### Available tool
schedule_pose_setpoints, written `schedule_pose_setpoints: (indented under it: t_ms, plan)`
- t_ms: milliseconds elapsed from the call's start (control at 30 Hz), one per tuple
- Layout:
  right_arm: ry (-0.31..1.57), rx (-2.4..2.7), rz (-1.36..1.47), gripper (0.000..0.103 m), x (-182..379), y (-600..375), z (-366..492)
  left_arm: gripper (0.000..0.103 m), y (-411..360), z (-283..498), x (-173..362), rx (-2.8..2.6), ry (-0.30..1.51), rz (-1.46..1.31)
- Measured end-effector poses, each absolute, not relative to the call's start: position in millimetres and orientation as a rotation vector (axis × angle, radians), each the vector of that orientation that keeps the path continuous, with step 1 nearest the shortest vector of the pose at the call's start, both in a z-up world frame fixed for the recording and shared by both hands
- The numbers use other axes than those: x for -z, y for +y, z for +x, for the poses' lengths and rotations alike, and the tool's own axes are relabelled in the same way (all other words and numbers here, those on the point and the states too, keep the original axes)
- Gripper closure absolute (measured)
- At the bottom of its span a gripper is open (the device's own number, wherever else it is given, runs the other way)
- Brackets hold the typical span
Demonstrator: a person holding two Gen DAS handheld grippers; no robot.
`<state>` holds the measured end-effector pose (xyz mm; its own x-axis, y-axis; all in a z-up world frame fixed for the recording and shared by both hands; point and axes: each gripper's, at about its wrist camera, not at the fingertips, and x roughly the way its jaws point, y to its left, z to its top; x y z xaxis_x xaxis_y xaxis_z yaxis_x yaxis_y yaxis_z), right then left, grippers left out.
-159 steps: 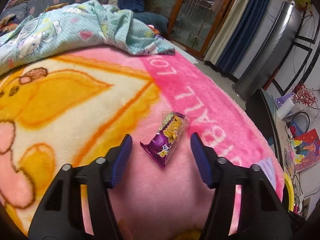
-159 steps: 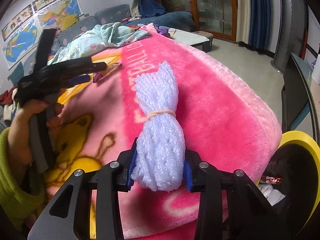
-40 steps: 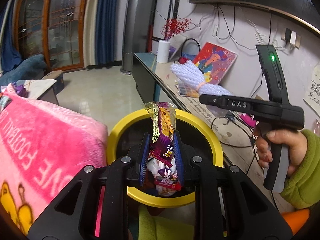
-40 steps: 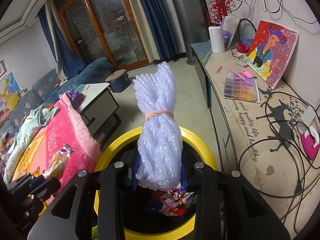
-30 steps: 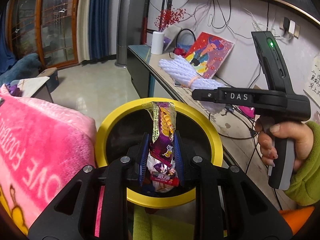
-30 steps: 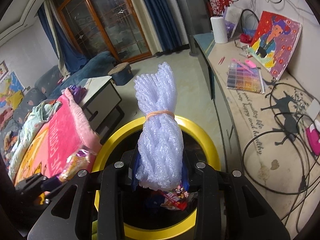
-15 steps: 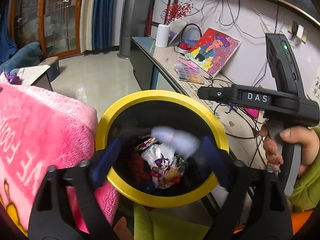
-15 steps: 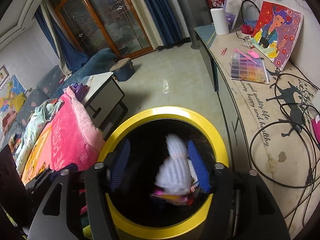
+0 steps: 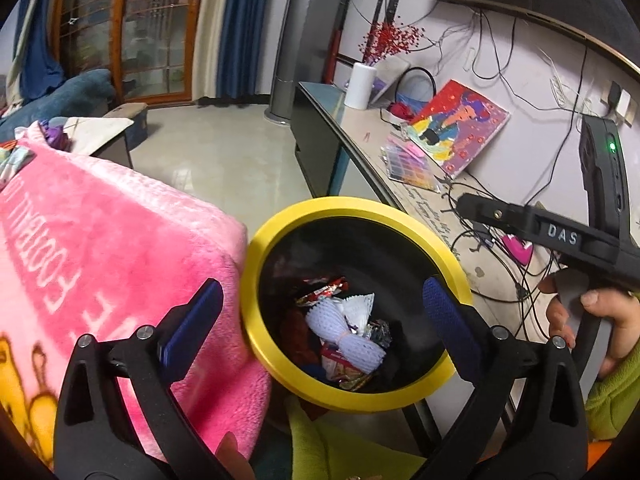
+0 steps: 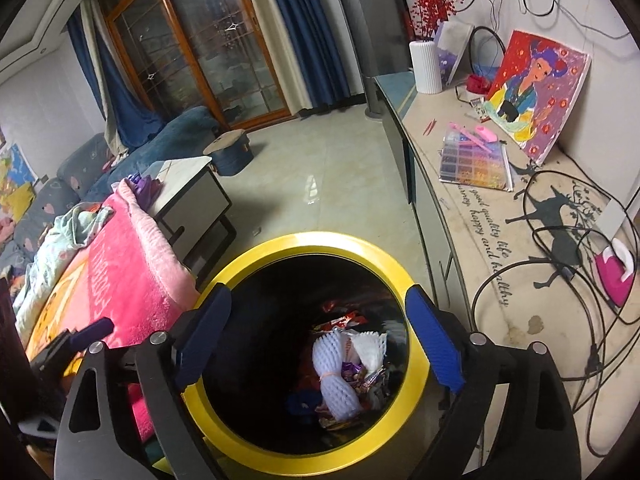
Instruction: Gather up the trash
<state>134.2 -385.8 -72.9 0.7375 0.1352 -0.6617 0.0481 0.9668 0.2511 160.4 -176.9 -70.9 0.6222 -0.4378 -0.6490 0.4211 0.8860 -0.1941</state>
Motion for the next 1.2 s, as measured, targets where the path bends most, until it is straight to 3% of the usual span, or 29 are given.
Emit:
schedule_pose_setpoints:
  t_ms: [400,1200]
  plan:
    - [0.691,-0.06,0.177,0.008,50.5,-353.8,123.2,0.011,-140.0,159.3,53.8,0.408,0.725,-0.064]
    - [0.622,-0.201,0.007,0.007,39.9,-221.3,73.0,0.011,-32.1,110.5,20.5,0.171,0.609,-0.084]
